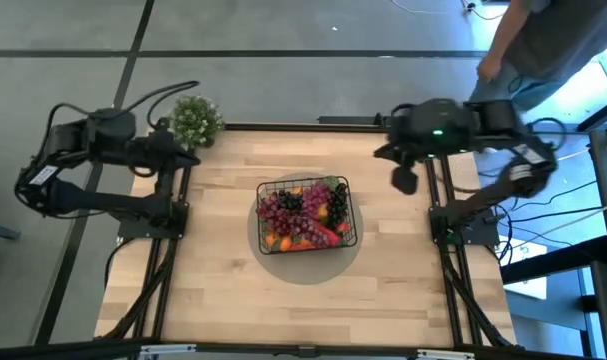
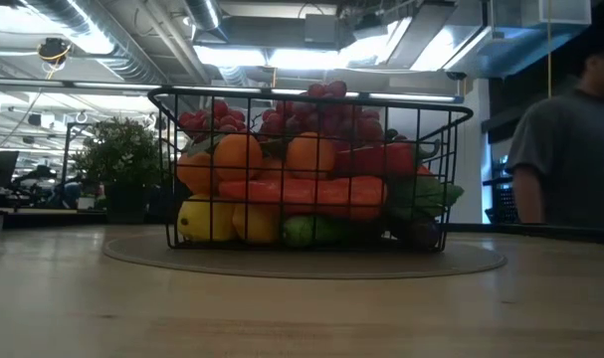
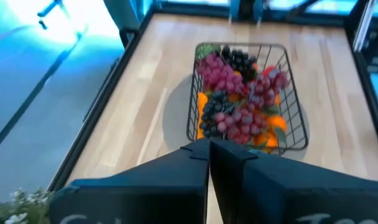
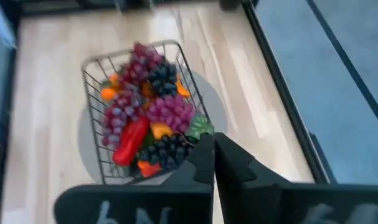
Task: Build produce basket
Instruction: Return to Home Position
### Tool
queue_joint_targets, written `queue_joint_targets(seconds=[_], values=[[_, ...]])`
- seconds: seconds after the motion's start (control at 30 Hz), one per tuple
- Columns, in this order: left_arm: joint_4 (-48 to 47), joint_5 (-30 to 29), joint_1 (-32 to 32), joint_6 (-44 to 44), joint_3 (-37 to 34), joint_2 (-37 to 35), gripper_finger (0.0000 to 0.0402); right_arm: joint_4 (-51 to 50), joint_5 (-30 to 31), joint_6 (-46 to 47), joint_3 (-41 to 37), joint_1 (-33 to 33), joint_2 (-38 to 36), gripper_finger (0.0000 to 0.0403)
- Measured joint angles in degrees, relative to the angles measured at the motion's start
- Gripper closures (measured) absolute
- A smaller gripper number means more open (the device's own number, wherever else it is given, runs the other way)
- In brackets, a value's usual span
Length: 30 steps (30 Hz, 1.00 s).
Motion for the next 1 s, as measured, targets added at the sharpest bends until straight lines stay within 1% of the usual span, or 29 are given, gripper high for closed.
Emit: queue_joint_targets(seconds=[0.07, 0.23, 0.4, 0.6, 0.73, 0.83, 1.0], values=[[3.3, 0.02, 0.0, -1.11, -4.06, -3.53, 0.0401, 5.65, -1.93, -0.45, -6.25, 0.0, -5.18, 0.0403], [12.76, 0.24, 0.0, -4.17, -13.88, -12.17, 0.0401, 25.67, -8.48, -1.49, -26.08, 0.0, -19.05, 0.0403], [19.21, 1.53, -0.02, -6.57, -20.92, -19.82, 0.0401, 35.97, -8.79, 1.46, -41.97, 0.0, -31.32, 0.0403], [23.71, 1.53, -0.02, -7.43, -26.07, -26.87, 0.0401, 44.2, -8.92, 5.01, -57.0, 0.0, -44.15, 0.0403], [25.02, 1.51, 0.0, -7.43, -28.95, -31.33, 0.0401, 45.25, -8.43, 8.19, -64.52, 0.0, -52.48, 0.0403], [26.05, 1.51, 0.0, -8.41, -30.78, -34.83, 0.0401, 46.48, -8.0, 10.49, -69.15, 0.0, -58.55, 0.0403], [26.36, 1.51, -0.02, -8.9, -32.61, -39.8, 0.0402, 46.56, -7.94, 10.67, -74.16, 0.0, -68.05, 0.0403]])
